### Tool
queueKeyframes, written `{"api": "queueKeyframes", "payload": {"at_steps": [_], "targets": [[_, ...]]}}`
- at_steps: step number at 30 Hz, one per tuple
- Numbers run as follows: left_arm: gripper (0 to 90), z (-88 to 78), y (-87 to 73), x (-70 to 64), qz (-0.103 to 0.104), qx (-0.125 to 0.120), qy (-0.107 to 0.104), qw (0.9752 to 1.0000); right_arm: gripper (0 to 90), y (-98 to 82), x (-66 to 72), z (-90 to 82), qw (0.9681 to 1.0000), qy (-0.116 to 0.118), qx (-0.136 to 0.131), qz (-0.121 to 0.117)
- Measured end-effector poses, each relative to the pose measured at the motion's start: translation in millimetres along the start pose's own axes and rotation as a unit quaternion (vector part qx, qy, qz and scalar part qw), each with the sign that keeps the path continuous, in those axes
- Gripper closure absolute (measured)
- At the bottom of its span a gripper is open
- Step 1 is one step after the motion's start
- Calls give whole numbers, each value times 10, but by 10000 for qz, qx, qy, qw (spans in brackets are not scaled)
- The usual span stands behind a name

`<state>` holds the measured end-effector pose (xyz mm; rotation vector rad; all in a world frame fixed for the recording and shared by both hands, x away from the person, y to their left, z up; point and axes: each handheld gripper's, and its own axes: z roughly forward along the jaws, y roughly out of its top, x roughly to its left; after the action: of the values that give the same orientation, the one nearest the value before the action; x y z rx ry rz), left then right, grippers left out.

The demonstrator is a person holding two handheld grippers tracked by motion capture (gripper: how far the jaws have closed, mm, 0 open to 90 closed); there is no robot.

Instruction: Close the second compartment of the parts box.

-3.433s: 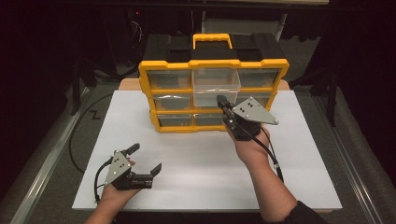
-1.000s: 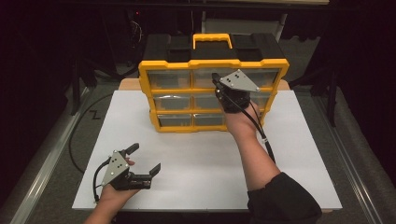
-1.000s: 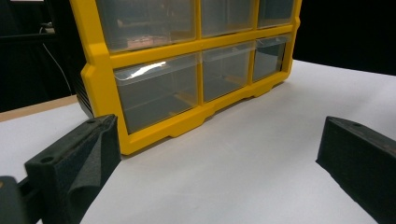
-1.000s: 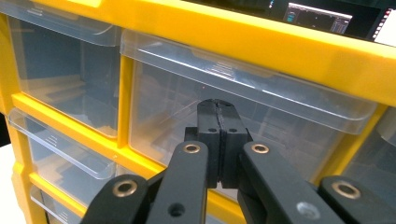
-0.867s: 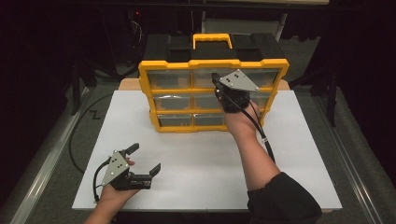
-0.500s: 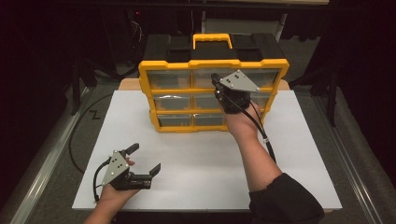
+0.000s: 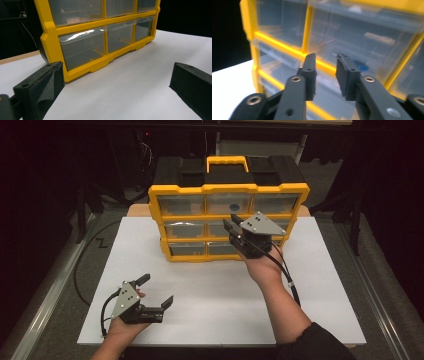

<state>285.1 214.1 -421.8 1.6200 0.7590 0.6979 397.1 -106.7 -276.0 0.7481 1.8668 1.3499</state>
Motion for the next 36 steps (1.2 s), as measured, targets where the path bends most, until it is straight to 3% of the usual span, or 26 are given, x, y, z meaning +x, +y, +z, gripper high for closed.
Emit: {"api": "queueKeyframes", "payload": {"at_steps": [14, 23, 32, 36], "targets": [[3, -7, 4, 14, -53, -15, 26, 10000, 384, -427, 74, -296, 9986, 397, 273, 212], [3, -7, 2, 13, -58, -3, 36, 10000, 196, -781, 51, -488, 9973, 492, 477, 263], [3, -5, -2, 18, -53, 17, 54, 10000, 94, -1116, -3, -705, 9967, 471, 578, 306], [3, -2, -9, 18, -65, 40, 68, 9999, 31, -1242, -30, -787, 9970, 338, 598, 358]]}}
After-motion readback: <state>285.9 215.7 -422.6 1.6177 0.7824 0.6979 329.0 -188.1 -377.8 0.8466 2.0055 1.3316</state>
